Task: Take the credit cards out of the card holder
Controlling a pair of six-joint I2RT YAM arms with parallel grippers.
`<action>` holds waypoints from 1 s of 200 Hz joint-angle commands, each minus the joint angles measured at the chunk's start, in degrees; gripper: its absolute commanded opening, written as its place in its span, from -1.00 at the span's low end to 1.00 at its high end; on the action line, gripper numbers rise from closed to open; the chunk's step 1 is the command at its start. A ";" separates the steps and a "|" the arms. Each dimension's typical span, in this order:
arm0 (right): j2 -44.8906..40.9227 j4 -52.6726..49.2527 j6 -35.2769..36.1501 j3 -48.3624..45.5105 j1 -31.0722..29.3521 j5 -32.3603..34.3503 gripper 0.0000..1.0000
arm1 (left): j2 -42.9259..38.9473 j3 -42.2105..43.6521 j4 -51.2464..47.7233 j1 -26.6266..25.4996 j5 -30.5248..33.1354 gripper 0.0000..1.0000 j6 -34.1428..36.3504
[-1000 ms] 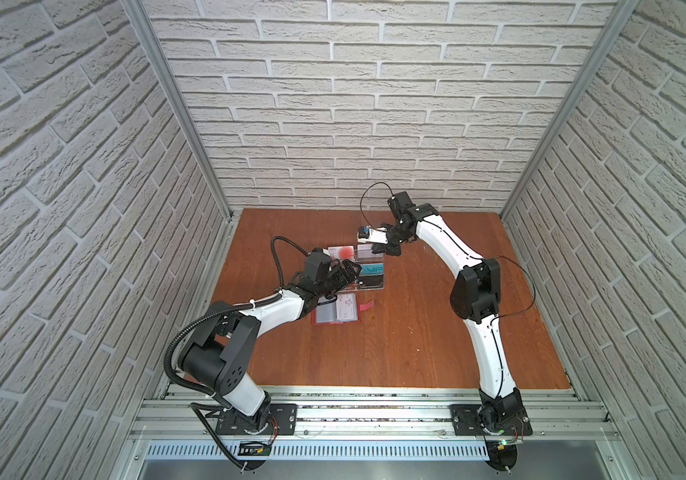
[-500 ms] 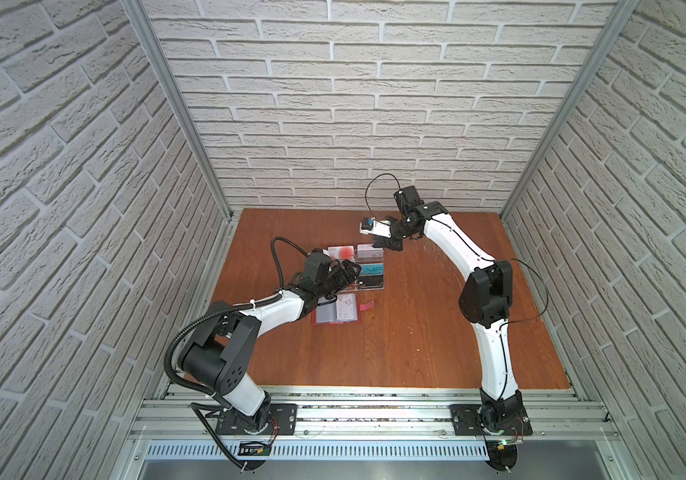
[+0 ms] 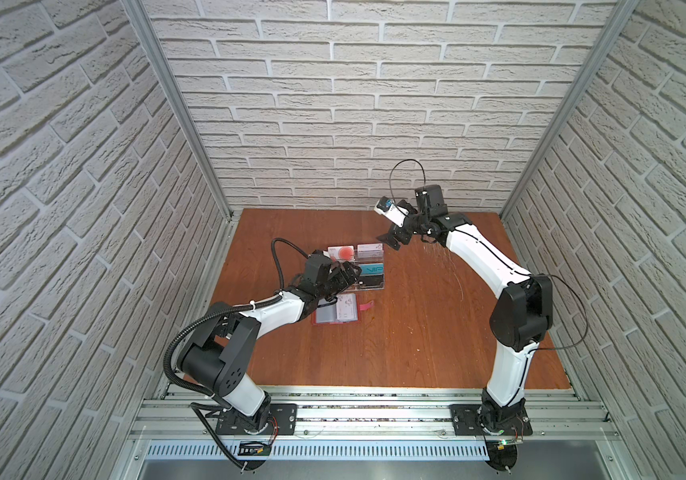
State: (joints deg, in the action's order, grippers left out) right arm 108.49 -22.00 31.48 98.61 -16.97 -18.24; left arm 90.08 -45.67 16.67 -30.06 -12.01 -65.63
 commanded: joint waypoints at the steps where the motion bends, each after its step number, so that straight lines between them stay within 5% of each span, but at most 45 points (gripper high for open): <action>1: -4.70 10.98 -19.20 -4.63 1.03 9.69 1.00 | -3.03 0.73 1.00 -0.48 1.67 0.97 1.17; 52: -9.10 8.99 -36.16 -13.86 2.66 8.06 1.00 | -4.17 -0.22 0.12 -0.64 2.52 0.96 2.34; 115: -8.48 8.98 -36.43 -21.86 0.61 4.29 1.00 | -3.95 -0.65 0.21 -0.79 2.60 0.96 2.26; 200: 0.18 7.36 -37.27 -16.23 -2.38 8.49 1.00 | -3.60 -0.01 0.10 -0.30 2.38 0.97 1.99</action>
State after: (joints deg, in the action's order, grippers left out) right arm 107.20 -15.70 -4.38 79.75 -18.85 -10.87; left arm 87.11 -45.67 16.25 -30.55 -10.31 -64.16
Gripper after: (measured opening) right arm 0.998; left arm 0.982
